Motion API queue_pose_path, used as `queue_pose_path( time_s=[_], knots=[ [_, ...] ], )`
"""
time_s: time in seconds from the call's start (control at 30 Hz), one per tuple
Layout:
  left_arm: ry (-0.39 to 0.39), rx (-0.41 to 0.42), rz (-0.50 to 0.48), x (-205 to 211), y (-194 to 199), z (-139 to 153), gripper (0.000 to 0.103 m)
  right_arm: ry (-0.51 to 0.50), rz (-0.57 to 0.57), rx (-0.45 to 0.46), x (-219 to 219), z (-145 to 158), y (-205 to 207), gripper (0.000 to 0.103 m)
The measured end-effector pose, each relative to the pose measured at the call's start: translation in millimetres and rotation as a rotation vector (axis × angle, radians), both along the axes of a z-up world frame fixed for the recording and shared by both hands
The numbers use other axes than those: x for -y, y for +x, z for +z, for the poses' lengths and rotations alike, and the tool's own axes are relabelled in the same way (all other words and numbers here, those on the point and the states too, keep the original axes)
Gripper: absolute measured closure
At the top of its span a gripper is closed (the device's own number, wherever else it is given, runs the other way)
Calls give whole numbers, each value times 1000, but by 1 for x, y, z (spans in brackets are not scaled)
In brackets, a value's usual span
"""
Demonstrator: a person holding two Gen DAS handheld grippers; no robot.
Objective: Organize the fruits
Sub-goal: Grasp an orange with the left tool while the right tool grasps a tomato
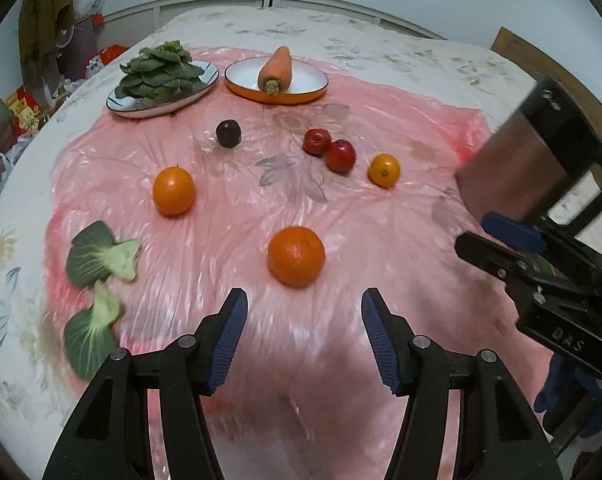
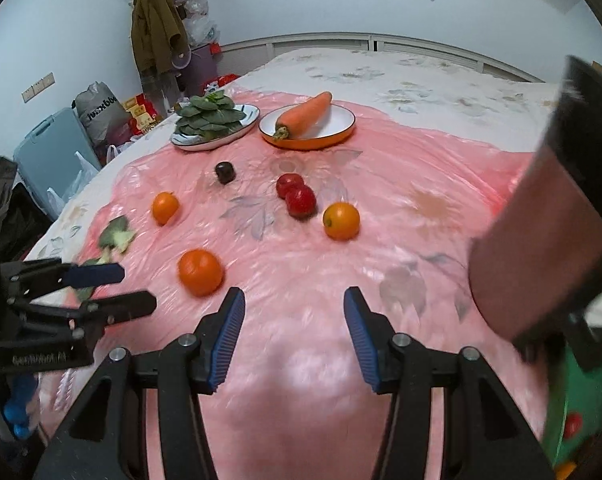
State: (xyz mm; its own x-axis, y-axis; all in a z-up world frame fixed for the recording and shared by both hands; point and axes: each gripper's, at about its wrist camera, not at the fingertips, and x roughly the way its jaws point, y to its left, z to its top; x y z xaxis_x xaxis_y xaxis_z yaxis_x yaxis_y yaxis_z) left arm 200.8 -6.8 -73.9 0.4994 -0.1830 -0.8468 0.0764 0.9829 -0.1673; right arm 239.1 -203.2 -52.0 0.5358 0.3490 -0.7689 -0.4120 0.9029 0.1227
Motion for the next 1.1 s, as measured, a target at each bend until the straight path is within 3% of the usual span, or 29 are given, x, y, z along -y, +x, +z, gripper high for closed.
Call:
queue_pose_path(
  time_s=[0.17,0.37,0.6,0.8,0.9,1.0,1.1],
  knots=[
    [3,-15,15,5,20,-17,50,3,27,9,-10,-10,42,29],
    [-7,-30,28,7,35,-30,50,-32,136,25,-44,-19,91,29],
    [-13,-63,40,7,43,-47,50,-124,216,-60,-68,-47,136,29],
    [-27,-79,41,6,46,-54,52,-194,269,-115,-76,-65,148,30],
    [-24,-95,42,4,49,-56,62,-205,281,-132,-81,-71,154,49],
    [-48,-109,40,1,51,-56,64,-234,307,-141,-88,-75,154,67],
    [-65,-114,45,-1,51,-55,65,-243,310,-131,-90,-73,152,73]
  ],
)
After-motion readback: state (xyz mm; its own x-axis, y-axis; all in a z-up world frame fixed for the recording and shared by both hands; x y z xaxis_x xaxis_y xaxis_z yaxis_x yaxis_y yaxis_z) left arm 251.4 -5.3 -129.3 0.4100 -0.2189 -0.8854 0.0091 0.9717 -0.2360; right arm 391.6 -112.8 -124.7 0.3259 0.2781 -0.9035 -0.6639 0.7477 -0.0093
